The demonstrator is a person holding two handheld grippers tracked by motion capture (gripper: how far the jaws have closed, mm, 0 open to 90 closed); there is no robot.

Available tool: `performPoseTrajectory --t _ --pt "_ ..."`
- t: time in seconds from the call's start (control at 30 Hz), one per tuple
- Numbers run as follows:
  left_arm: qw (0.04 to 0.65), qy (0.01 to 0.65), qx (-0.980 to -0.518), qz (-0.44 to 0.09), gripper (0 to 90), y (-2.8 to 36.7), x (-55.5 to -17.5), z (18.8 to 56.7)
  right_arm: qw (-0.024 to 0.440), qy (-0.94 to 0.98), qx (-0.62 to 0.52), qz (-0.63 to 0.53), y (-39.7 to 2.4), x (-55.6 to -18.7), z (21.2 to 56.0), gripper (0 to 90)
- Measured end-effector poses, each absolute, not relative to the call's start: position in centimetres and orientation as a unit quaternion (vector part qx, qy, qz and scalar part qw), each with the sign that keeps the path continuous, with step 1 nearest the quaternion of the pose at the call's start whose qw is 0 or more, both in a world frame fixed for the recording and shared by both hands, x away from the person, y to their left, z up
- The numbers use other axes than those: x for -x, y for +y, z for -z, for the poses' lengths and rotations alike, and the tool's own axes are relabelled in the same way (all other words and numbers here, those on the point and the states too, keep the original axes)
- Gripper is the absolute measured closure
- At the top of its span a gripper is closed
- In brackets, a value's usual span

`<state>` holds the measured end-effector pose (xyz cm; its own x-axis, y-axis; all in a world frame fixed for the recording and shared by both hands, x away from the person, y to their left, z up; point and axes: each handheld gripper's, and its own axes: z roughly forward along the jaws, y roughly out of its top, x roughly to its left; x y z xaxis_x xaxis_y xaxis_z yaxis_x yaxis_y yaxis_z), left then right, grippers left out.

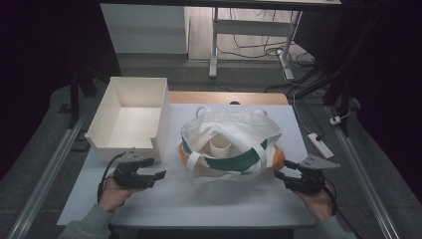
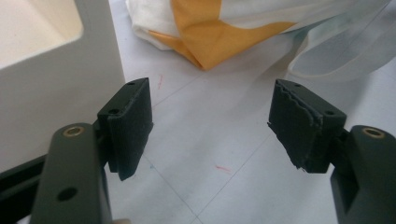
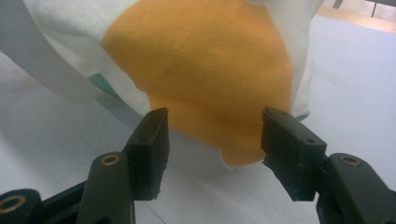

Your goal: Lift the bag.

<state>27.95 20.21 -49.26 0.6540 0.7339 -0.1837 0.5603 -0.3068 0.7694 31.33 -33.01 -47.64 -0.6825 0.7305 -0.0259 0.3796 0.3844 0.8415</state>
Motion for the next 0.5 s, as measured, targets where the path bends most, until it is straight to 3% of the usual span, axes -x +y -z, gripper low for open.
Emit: performPoseTrajectory --t 0.5 --pt "0.427 0.402 -0.804 -0.099 29.8 20.16 -28.03 49.50 0.205 0.810 -0.346 -0.426 -33.13 -30.98 47.99 40.8"
